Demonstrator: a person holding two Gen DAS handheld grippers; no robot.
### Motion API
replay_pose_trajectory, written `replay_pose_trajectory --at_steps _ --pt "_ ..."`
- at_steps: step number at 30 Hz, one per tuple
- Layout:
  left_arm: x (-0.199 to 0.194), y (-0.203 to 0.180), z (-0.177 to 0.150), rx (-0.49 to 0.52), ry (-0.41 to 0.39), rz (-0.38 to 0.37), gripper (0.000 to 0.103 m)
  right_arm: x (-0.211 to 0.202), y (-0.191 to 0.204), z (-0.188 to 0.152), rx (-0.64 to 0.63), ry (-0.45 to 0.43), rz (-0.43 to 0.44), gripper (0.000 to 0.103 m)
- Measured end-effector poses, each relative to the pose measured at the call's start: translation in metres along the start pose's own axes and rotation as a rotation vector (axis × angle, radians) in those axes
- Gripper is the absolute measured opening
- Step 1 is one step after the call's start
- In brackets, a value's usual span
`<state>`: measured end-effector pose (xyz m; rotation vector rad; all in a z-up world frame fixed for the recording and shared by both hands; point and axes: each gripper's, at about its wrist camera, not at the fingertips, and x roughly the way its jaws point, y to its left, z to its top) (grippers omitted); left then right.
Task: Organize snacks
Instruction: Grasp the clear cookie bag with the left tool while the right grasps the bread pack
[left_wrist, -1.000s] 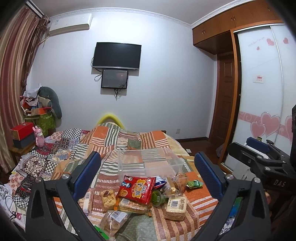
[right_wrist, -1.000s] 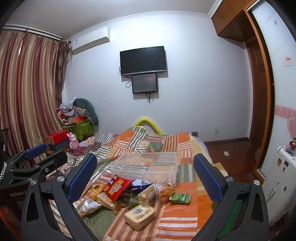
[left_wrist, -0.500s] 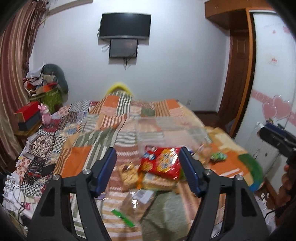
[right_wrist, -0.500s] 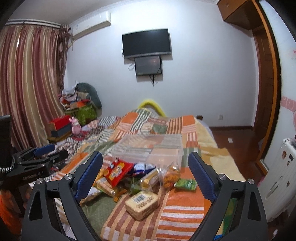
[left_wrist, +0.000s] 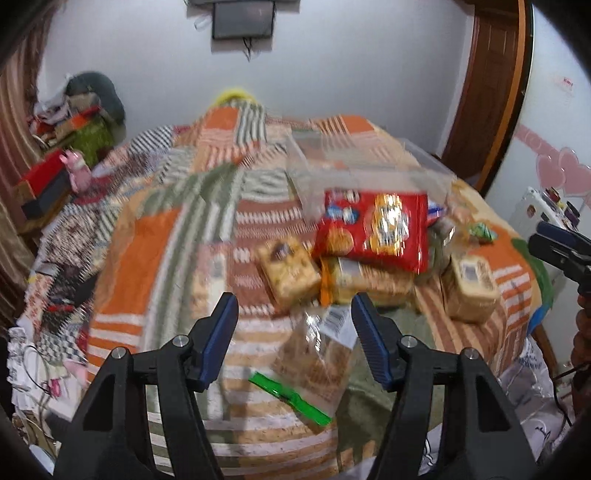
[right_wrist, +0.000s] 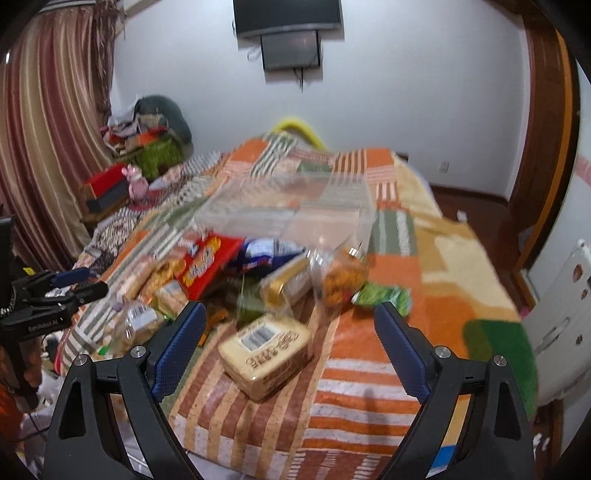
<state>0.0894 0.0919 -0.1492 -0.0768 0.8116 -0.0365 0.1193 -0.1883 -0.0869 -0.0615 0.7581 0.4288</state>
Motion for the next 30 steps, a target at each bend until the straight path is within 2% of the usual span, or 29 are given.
replay_pose_trajectory --at_steps 10,15,22,25,30 --pt "0.047 -0.009 -0.018 0.022 0.135 -0.079 0.064 0.050 0.008 -0.009 0.022 0.160 0.036 0.091" --pt "0.057 -0.009 -0.022 0.007 0.150 -0.104 0.068 0.068 0.011 -0.011 0.032 0.215 0.049 0.091" --pt "0.071 -0.017 -0.021 0.024 0.156 -0.098 0.069 0.083 0.008 -0.015 0.032 0.261 0.036 0.090" --pt "0.079 -0.017 -0.024 0.016 0.178 -0.083 0.069 0.083 0.005 -0.016 0.049 0.269 0.068 0.087" --pt "0.075 -0.013 -0.025 -0.009 0.160 -0.086 0.060 0.077 0.005 -0.018 0.028 0.256 0.064 0.085"
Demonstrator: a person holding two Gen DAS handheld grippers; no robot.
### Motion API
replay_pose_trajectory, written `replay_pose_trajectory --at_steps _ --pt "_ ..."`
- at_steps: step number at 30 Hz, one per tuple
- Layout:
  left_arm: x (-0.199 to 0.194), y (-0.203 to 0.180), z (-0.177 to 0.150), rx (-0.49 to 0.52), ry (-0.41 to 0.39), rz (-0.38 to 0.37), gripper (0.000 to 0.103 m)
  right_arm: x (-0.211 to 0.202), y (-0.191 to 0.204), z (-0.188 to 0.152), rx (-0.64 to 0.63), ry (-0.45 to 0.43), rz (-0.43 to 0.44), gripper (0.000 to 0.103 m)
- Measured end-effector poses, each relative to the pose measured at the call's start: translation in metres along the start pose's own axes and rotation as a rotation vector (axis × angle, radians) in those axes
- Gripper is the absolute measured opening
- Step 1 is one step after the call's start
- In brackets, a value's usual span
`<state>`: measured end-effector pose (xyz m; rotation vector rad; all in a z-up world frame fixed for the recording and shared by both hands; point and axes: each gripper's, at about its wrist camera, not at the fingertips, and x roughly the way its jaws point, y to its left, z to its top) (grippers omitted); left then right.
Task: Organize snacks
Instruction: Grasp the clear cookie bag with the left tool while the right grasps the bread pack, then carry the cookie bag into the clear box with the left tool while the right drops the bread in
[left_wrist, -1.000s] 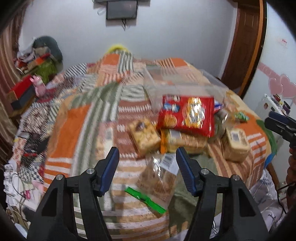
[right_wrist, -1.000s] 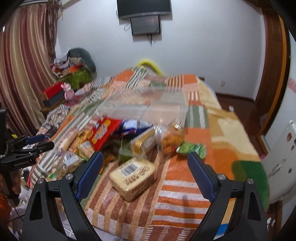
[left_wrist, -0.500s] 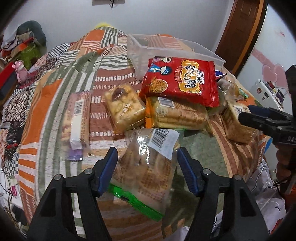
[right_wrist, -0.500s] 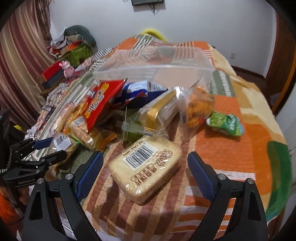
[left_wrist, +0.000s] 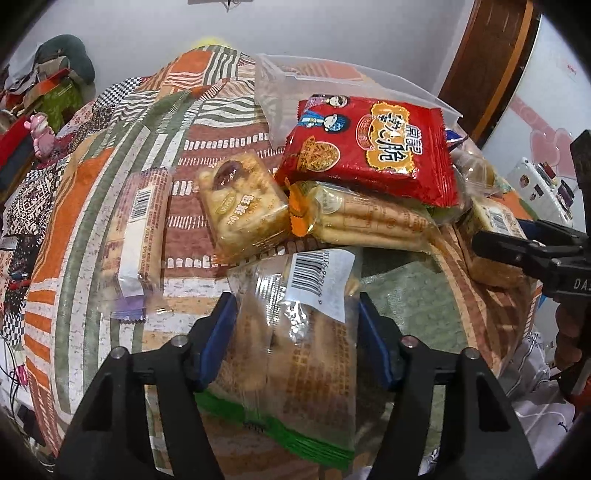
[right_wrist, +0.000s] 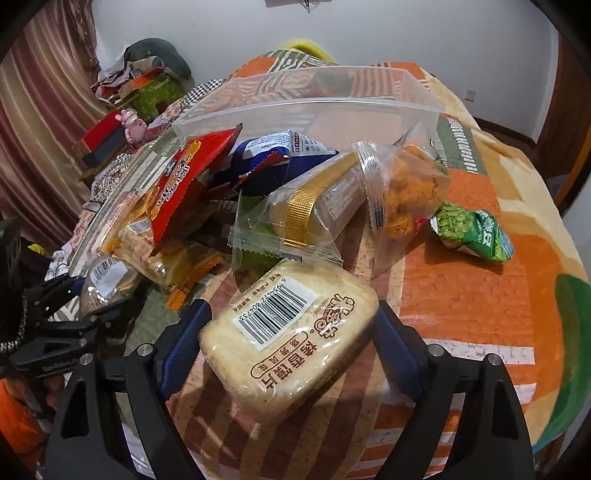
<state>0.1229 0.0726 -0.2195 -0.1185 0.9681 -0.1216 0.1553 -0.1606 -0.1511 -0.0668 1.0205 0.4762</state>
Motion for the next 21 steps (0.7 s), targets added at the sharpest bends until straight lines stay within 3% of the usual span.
replay_pose_trajectory --at_steps 10,21 --pt "-0.023 0.003 -0.004 -0.031 -0.043 0.016 0.056 -0.018 -0.012 -0.013 -0.030 -0.033 -0.030 0.083" --pt "-0.068 -0.005 0.015 -0.028 -0.173 0.035 0.056 -0.047 -0.018 -0.013 -0.015 -0.103 -0.055 0.082"
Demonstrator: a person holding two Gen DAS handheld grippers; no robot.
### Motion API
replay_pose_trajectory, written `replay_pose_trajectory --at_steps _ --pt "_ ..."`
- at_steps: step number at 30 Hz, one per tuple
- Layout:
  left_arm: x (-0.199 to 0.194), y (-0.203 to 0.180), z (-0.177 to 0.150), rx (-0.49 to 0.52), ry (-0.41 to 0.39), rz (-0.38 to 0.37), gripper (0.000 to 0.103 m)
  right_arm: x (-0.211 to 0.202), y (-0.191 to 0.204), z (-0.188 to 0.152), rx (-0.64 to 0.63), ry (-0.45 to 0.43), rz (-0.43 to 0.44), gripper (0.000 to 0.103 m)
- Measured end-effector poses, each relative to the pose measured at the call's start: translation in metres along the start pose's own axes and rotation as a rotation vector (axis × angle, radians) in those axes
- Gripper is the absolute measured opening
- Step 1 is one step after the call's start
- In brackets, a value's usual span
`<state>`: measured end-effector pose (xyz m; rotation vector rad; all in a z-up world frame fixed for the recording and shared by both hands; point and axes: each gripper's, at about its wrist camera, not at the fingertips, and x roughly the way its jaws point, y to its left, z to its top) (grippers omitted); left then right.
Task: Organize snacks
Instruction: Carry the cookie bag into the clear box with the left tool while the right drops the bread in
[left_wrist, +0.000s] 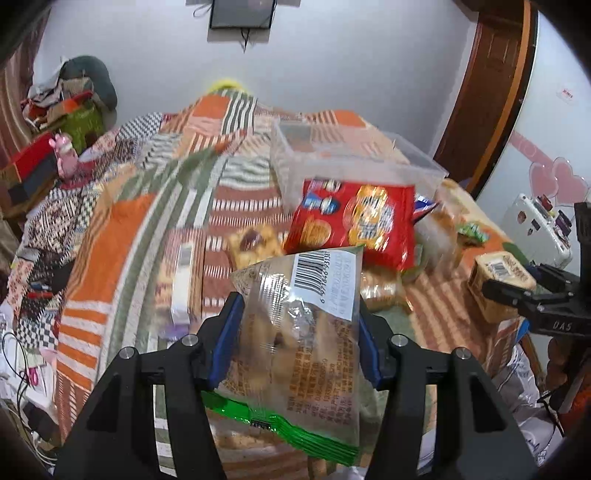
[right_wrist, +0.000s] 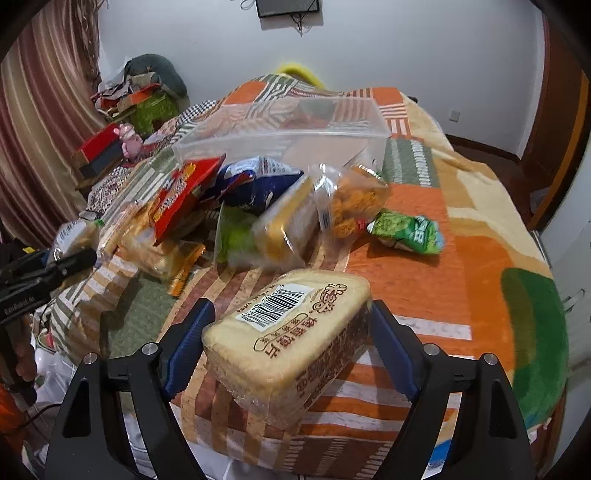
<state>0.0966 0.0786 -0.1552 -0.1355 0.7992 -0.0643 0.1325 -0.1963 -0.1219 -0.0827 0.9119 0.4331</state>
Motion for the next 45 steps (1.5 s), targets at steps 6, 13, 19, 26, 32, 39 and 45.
replay_pose_trajectory --at_steps 6,13,19,26,32,39,45 --pt "-0.014 -0.008 0.021 0.005 -0.068 -0.012 0.056 -0.016 0.000 0.010 -0.008 -0.060 -0.008 0.082" --pt "-0.017 -0.014 0.052 -0.010 -0.122 -0.028 0.056 -0.028 -0.001 0.030 -0.017 -0.138 -0.011 0.082" --pt "-0.012 -0.025 0.078 0.001 -0.160 -0.030 0.056 -0.029 -0.001 0.050 -0.027 -0.189 -0.011 0.082" --pt "0.004 -0.037 0.110 0.018 -0.186 -0.040 0.056 -0.021 -0.005 0.080 -0.036 -0.244 -0.018 0.082" --pt "0.029 -0.043 0.134 0.028 -0.181 -0.048 0.056 -0.007 -0.013 0.103 -0.029 -0.269 -0.017 0.082" --pt "0.066 -0.043 0.157 0.025 -0.155 -0.053 0.056 0.020 -0.016 0.124 -0.035 -0.273 -0.025 0.082" --pt "0.100 -0.039 0.174 0.020 -0.116 -0.050 0.056 0.047 -0.020 0.137 -0.035 -0.248 -0.044 0.082"
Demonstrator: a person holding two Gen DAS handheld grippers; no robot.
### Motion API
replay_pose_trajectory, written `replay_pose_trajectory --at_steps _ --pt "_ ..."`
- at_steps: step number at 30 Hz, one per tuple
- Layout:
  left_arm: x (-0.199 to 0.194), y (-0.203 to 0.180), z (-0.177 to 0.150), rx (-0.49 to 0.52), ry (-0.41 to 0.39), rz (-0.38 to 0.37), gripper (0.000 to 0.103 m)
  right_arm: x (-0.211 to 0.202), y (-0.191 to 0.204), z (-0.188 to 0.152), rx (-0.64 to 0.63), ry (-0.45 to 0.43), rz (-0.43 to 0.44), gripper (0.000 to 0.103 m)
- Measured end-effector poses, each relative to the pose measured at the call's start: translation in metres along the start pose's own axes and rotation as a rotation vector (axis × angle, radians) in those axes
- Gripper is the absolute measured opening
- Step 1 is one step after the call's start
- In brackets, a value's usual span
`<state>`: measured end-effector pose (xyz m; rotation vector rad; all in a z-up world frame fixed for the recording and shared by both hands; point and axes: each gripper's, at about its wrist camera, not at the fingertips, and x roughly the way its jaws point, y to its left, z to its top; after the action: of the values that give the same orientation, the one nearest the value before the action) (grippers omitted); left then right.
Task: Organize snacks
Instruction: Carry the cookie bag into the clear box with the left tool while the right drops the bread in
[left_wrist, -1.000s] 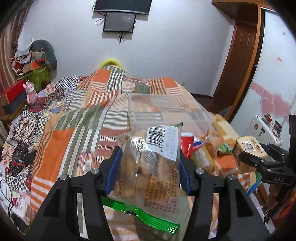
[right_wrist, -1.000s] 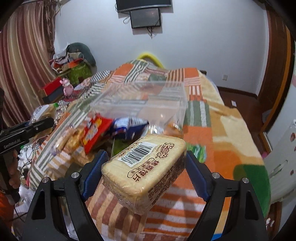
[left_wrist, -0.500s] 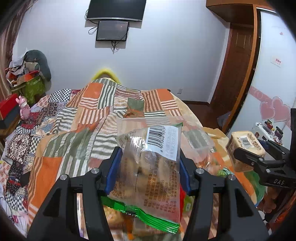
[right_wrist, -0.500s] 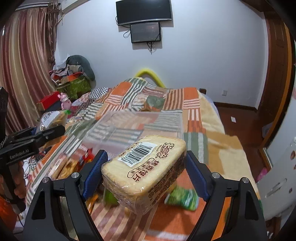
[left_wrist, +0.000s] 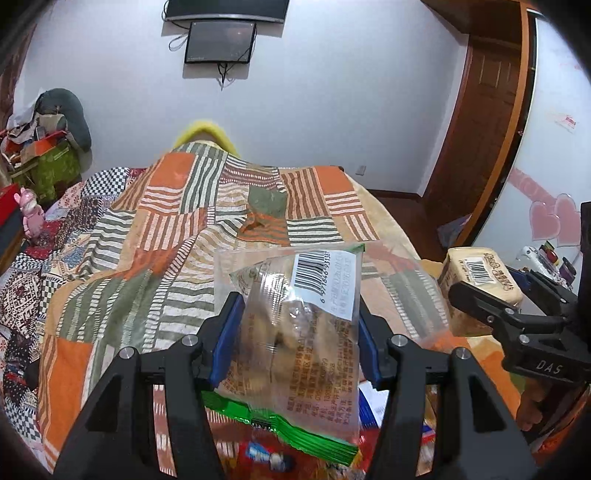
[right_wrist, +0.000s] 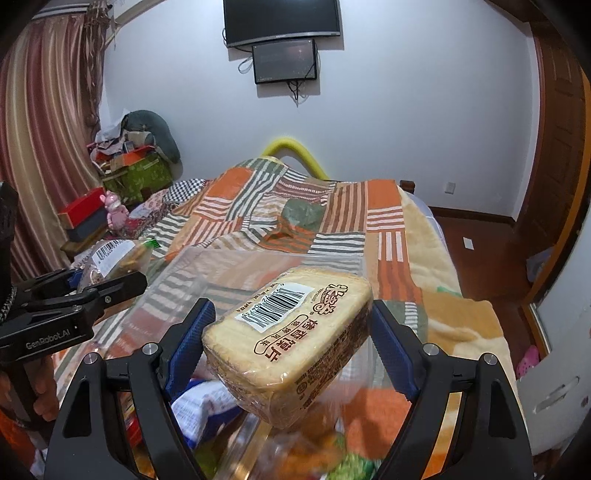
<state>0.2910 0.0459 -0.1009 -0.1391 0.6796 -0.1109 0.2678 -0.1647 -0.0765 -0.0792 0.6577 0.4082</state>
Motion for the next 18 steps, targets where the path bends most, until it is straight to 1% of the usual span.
replay_pose_trajectory --at_steps 3,8,13,17,18 --pt "0.019 0.004 0.004 0.006 0.025 0.022 0.056 0.017 -0.003 0.000 0.004 0.035 -0.013 0.082" --pt "0.049 0.008 0.005 0.012 0.093 0.031 0.056 0.039 -0.005 -0.002 0.000 0.103 -0.012 0.082" --pt "0.065 0.009 0.002 0.024 0.135 0.043 0.056 0.048 -0.007 -0.004 0.022 0.140 -0.007 0.082" --pt "0.069 0.005 0.002 0.048 0.136 0.062 0.057 0.052 -0.009 -0.006 0.030 0.163 -0.003 0.082" --pt "0.070 0.004 0.002 0.054 0.137 0.060 0.058 0.053 -0.010 -0.005 0.032 0.165 -0.007 0.082"
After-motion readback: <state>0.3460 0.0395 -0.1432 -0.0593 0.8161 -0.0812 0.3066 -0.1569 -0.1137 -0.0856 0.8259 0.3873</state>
